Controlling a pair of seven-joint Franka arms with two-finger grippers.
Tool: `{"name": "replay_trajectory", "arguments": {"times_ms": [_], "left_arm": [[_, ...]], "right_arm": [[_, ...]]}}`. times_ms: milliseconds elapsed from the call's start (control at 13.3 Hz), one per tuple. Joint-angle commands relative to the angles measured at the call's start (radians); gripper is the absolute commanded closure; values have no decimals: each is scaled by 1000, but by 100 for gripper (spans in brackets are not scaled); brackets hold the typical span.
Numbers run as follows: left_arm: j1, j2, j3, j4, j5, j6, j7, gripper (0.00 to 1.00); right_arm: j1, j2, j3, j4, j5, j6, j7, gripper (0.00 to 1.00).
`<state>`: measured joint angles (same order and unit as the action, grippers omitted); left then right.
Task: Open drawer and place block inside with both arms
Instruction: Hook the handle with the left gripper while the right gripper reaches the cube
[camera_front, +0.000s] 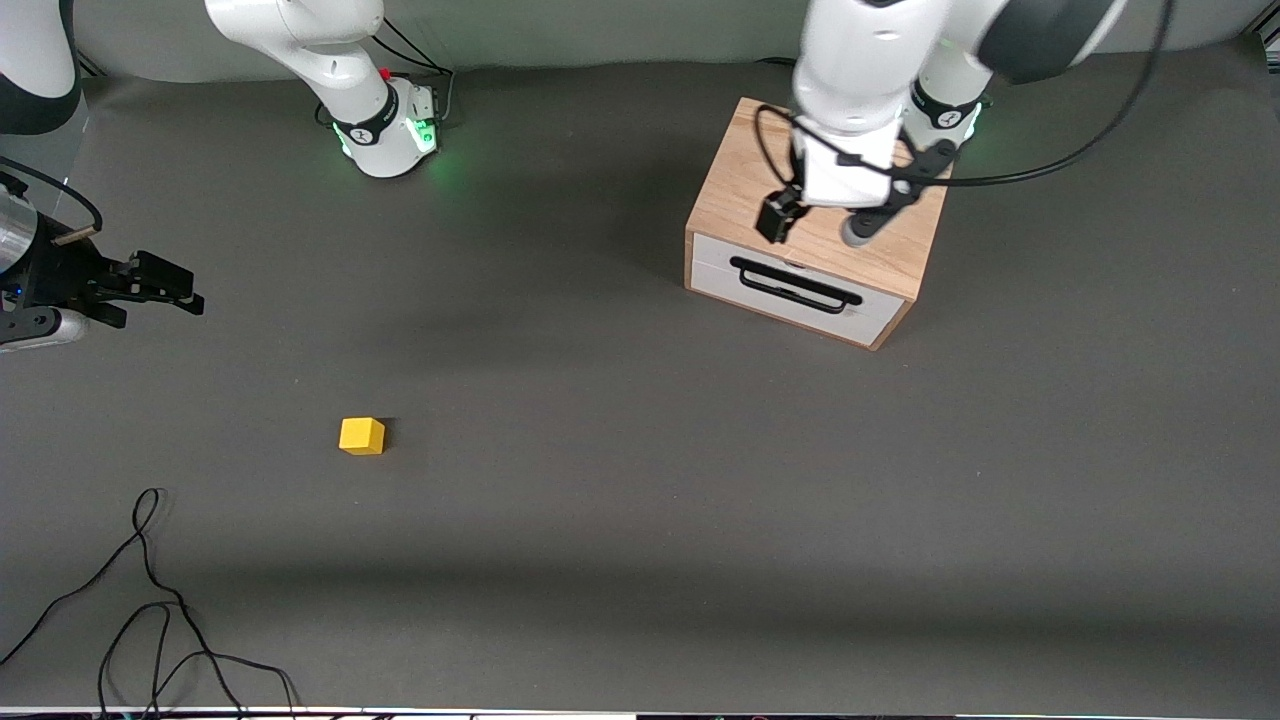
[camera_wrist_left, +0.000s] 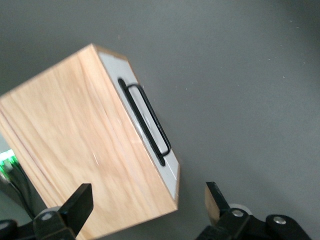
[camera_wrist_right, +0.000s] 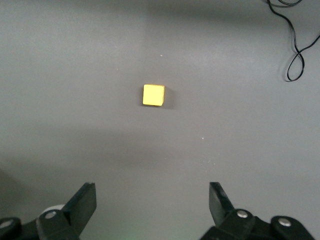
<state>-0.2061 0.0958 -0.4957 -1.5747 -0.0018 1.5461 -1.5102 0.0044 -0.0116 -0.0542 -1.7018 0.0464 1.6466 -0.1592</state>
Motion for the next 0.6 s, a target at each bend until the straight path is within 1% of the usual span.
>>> {"name": "replay_trajectory", "arguments": {"times_ms": [0, 225, 375, 450, 525], "left_arm": [[-29, 24, 8, 4, 11, 2, -114, 0], [-19, 61, 16, 15, 11, -12, -113, 0], [-16, 105, 35, 34, 25, -52, -116, 0], [-18, 129, 43, 44, 37, -61, -136, 0], [-19, 146, 42, 42, 81, -57, -184, 0]], "right_arm": [[12, -8, 0, -7, -26, 1, 24, 0], [20, 2, 2, -4, -19, 9, 24, 0], [81, 28, 1, -2, -31, 33, 27, 0], [83, 42, 2, -4, -28, 53, 45, 0], [88, 67, 2, -2, -28, 80, 59, 0]]}}
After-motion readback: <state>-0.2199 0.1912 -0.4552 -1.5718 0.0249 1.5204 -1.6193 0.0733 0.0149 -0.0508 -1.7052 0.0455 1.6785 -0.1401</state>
